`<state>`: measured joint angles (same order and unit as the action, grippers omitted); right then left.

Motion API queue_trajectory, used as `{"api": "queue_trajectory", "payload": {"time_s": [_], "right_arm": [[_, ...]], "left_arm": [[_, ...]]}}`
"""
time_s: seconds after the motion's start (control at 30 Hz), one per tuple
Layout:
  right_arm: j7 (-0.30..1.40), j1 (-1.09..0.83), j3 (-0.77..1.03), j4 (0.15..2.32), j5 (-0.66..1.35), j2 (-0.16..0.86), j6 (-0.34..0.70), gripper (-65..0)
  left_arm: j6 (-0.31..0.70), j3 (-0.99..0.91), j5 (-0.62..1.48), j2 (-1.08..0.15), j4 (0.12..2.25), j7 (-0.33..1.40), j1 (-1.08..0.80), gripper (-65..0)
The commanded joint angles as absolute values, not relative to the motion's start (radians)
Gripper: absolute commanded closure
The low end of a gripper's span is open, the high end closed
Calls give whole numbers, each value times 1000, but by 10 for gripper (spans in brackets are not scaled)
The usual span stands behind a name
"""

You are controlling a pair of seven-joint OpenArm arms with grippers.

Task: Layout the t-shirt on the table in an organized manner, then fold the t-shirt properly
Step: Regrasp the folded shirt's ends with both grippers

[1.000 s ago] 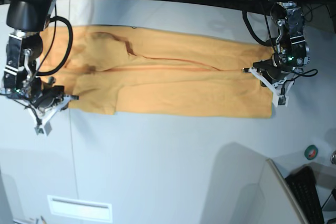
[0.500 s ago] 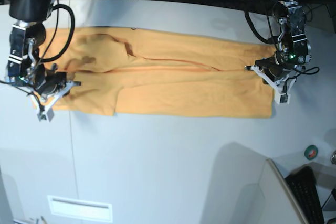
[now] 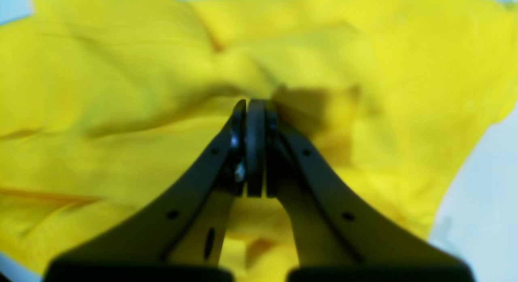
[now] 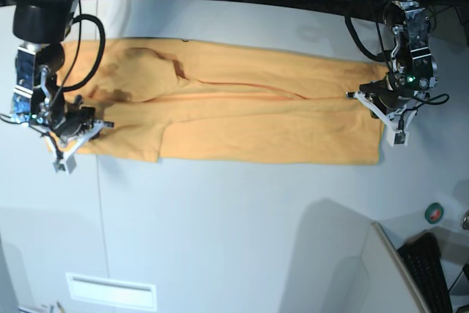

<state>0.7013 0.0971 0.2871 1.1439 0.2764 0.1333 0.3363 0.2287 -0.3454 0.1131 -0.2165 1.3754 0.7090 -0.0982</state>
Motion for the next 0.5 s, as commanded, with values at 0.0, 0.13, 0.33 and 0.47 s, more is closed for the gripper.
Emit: {"api": "queue_trajectory", "payload": {"time_s": [0.0, 0.13, 0.33, 0.47], "right_arm": [[710, 93, 292, 1213, 278, 151, 338, 0], [753, 15, 292, 1437, 278, 116, 338, 0], [757, -73, 288, 1598, 278, 110, 338, 0], [757, -87, 286, 1601, 278, 110, 344, 0]], "left_arm": [[229, -351, 122, -229, 1412, 694, -97, 0], [248, -407, 177, -231, 1506, 693, -140, 0], [404, -495, 363, -306, 1506, 694, -163, 0], [404, -504, 369, -325, 1458, 693, -154, -247]]}}
